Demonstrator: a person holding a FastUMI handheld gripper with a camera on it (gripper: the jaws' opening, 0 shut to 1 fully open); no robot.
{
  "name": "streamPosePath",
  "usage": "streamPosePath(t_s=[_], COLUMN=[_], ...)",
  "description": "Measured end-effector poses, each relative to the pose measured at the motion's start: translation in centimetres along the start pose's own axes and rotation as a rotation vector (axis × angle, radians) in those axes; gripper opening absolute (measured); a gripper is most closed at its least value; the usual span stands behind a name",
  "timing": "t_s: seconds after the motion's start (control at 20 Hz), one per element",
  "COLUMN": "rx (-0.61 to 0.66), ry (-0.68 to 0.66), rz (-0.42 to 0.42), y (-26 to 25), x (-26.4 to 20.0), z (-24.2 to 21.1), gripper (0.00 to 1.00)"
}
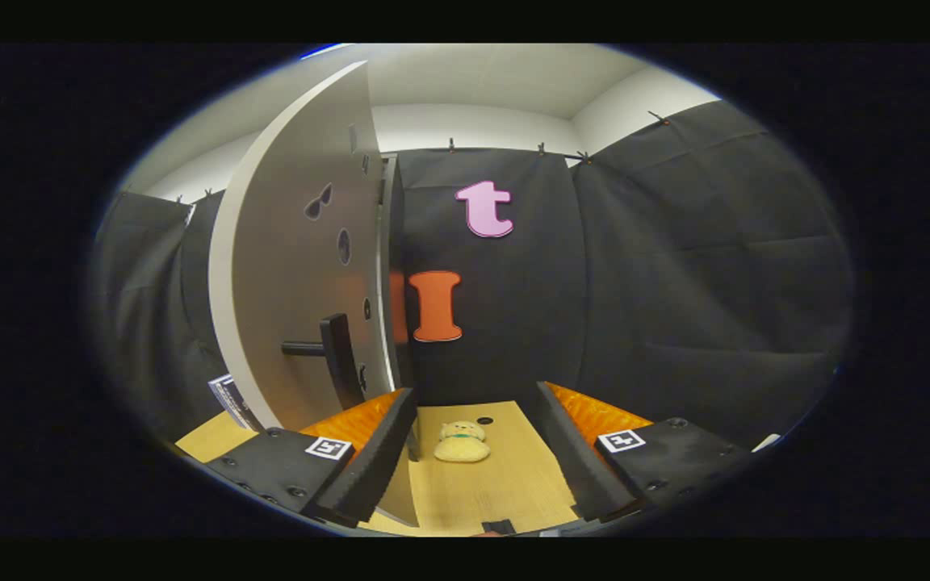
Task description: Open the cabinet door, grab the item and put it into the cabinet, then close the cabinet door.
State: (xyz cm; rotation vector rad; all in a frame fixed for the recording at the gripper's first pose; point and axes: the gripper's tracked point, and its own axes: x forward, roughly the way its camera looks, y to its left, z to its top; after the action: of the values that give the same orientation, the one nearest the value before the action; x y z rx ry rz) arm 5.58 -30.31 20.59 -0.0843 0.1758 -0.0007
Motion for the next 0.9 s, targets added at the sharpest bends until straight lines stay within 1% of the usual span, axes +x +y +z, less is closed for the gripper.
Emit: streamPosePath(t_s=[0.35, 0.9], rx=[0.014, -0.004], ry=[-0.001, 0.006], rz=[-0.029, -0.041], y=[2.6, 10.2], x=[-1.1, -2.2], z=[-0.3, -0.5], gripper=[0.95, 0.95])
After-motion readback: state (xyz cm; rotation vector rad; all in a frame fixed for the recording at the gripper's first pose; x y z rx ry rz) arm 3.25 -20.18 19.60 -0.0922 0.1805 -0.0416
